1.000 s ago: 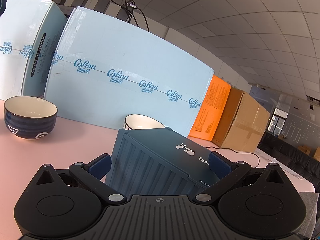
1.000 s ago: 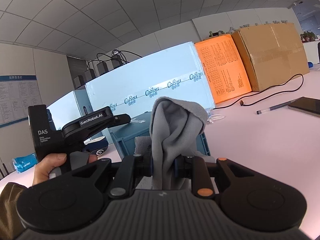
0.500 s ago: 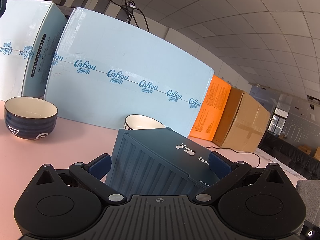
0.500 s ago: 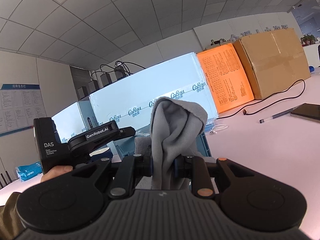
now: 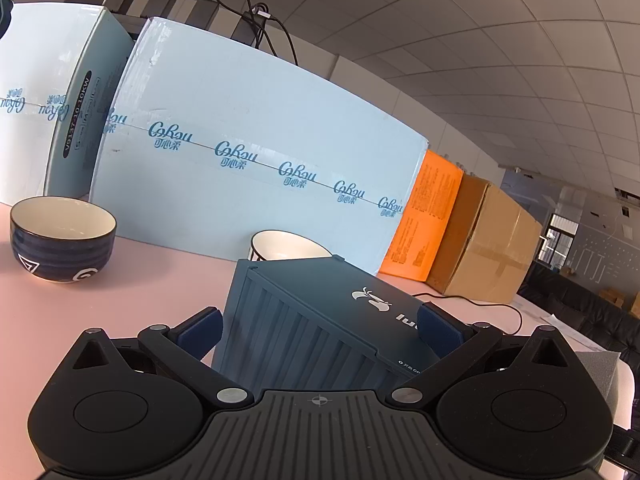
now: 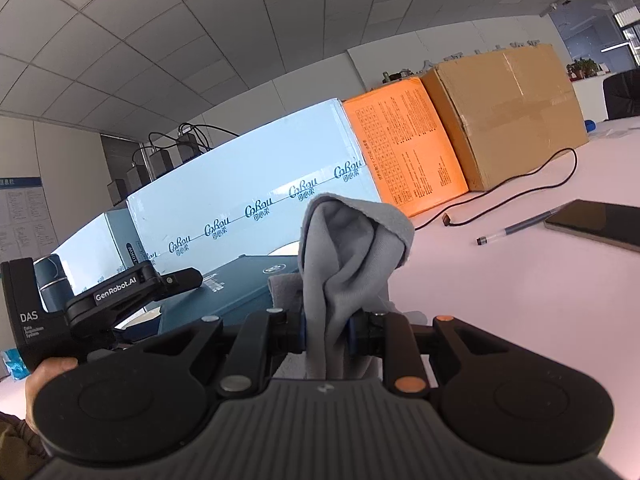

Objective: Clean container
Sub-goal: 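Sweep the grey cloth back and forth over the box lid while the left gripper holds it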

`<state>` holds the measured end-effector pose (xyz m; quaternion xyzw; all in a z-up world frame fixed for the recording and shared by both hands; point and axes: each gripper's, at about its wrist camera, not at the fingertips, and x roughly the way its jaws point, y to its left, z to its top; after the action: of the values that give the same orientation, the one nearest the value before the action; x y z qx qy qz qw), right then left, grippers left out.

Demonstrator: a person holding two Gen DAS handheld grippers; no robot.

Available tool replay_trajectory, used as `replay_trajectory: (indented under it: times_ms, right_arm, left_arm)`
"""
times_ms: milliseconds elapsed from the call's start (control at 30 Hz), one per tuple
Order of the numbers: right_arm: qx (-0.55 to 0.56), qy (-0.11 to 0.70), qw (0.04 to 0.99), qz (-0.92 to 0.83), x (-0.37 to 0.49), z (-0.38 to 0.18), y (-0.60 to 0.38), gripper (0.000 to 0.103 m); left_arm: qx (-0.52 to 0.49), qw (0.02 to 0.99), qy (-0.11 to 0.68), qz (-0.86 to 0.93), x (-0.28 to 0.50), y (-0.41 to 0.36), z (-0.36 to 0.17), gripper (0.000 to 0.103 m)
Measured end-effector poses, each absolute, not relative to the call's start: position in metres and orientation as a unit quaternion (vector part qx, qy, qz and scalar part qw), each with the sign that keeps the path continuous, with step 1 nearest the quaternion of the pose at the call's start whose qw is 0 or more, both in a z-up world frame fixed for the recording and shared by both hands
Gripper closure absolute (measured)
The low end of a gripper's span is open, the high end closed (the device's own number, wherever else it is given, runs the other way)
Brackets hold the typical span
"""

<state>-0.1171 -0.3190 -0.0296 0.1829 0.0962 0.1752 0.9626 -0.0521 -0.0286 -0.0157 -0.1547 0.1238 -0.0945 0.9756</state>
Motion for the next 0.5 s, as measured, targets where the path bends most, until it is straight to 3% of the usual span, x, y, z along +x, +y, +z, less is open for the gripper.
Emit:
replay_trajectory:
  times_ms: [500]
  right_arm:
    - [0.158, 0.116, 0.957, 0.214, -0.141, -0.04, -0.302, 0.08]
  left_arm:
    - [-0.157, 0.975, 0.124, -0.096, -0.052, -0.028, -0.015, 0.0]
